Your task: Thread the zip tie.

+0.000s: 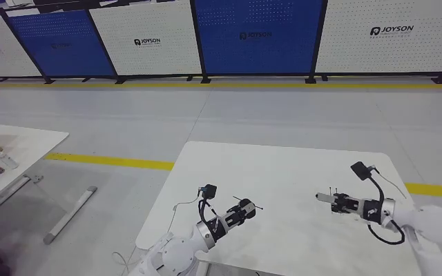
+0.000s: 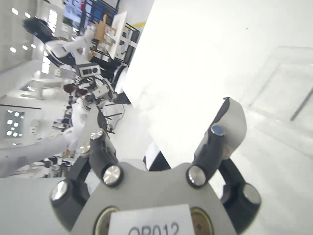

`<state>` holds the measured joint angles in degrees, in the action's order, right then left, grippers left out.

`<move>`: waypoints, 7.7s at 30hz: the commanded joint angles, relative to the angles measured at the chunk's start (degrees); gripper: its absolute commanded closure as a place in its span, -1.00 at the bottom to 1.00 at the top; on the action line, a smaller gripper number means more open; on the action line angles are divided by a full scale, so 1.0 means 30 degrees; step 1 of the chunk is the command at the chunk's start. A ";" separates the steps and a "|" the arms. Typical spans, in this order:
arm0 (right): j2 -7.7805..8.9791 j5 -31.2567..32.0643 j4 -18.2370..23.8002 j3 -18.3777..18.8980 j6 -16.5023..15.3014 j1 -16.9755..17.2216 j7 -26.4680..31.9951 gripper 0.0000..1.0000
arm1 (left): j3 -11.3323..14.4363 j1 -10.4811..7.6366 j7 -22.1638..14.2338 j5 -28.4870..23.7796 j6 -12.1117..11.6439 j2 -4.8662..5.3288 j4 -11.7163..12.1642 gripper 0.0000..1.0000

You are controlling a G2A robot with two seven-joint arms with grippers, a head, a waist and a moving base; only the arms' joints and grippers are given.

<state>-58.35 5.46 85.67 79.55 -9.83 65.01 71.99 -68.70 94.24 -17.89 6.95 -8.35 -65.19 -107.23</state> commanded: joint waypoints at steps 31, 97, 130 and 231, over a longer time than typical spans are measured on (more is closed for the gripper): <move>0.0508 0.2435 -0.2160 -0.1860 0.0963 -0.3176 0.1345 -1.00 | 0.0000 0.0000 0.0000 0.0000 0.0000 0.0000 0.0000 1.00; -0.1367 0.6569 -0.8381 -0.9531 0.1819 -0.9066 0.0402 -1.00 | 0.0000 0.0000 0.0000 0.0000 0.0000 0.0000 0.0000 1.00; -0.0027 0.6749 -0.3610 -0.6408 -0.1263 -0.4299 -0.3093 -1.00 | 0.0000 0.0000 0.0000 0.0000 0.0000 0.0000 0.0000 1.00; -0.2872 0.9215 -1.2291 -1.1395 0.4294 -1.0021 -0.1397 0.66 | 0.0000 0.0000 0.0000 0.0000 0.0000 0.0000 0.0000 1.00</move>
<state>-66.87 33.11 49.07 45.43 3.07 35.06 67.80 -68.70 94.23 -17.89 6.95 -8.35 -65.19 -107.23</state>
